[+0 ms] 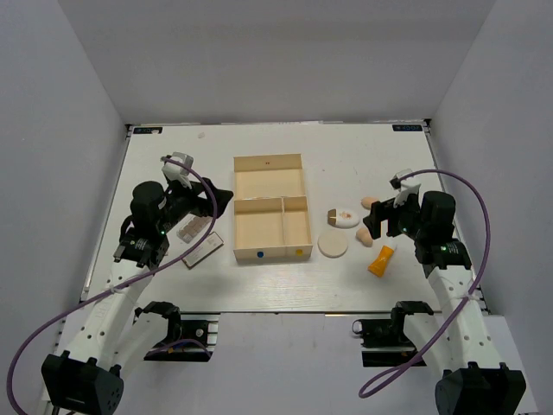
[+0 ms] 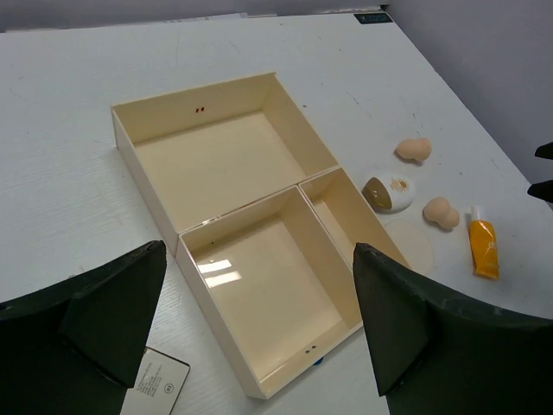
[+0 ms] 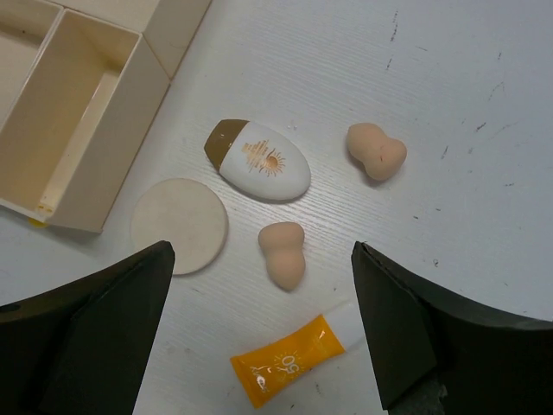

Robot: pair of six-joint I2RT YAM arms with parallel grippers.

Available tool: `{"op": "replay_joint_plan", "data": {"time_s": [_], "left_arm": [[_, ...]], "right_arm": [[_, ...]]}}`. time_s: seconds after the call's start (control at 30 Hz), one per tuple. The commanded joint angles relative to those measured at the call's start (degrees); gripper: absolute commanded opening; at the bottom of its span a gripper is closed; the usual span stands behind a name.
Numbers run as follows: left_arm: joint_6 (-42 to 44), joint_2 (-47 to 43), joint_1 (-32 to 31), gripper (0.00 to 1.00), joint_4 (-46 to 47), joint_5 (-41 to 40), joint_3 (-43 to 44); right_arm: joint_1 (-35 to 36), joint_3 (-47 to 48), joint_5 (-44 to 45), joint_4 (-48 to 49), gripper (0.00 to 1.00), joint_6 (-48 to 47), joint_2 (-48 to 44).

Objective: Organize the makeup

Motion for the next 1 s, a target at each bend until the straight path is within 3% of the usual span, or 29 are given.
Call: {"op": "replay_joint_plan", "data": {"time_s": [0.0, 0.37, 0.5, 0.6, 0.73, 0.77, 0.87, 0.93, 0.97], "left_arm": [[0.42, 0.02, 0.14, 0.98, 0.15, 0.58, 0.59], [0.60, 2.30, 0.14, 0.98, -1.61, -1.62, 1.29], [0.16, 4.49, 0.14, 0.92, -3.80, -6.09, 2.43], [0.07, 7.21, 0.14, 0.84, -6.44, -10.05, 4.01], [0.07, 10.03, 0.14, 0.61, -9.16, -14.79, 5.07], [0.07, 10.39, 0.14, 0.49, -9.52, -16.98, 5.16], [0.07, 11.97, 0.14, 0.34, -11.01, -19.02, 5.60], [0.16, 12.93, 0.14, 0.34, -11.89, -22.88, 5.77], [0.16, 14.16, 0.14, 0.41, -12.24, -24.19, 6.03]], "right_arm": [[-0.07, 1.66, -3.34, -0.73, 0.89, -2.77, -0.30], [-0.16, -0.10, -5.54, -2.84, 0.89, -11.75, -1.71], [0.11, -0.19, -5.20, -3.54, 0.89, -13.25, -1.71], [0.11, -0.45, -3.62, -3.28, 0.89, -13.60, -1.89], [0.37, 0.16, -3.60, -4.50, 0.89, -15.26, -0.58], [0.54, 0.51, -4.05, -6.08, 0.89, -15.79, -0.57], [0.63, 0.26, -6.24, -5.83, 0.89, -16.33, -1.44], [0.98, -0.36, -6.77, -5.57, 0.85, -16.42, -2.41], [1.07, -0.45, -6.77, -5.48, 0.77, -16.42, -2.68]]}}
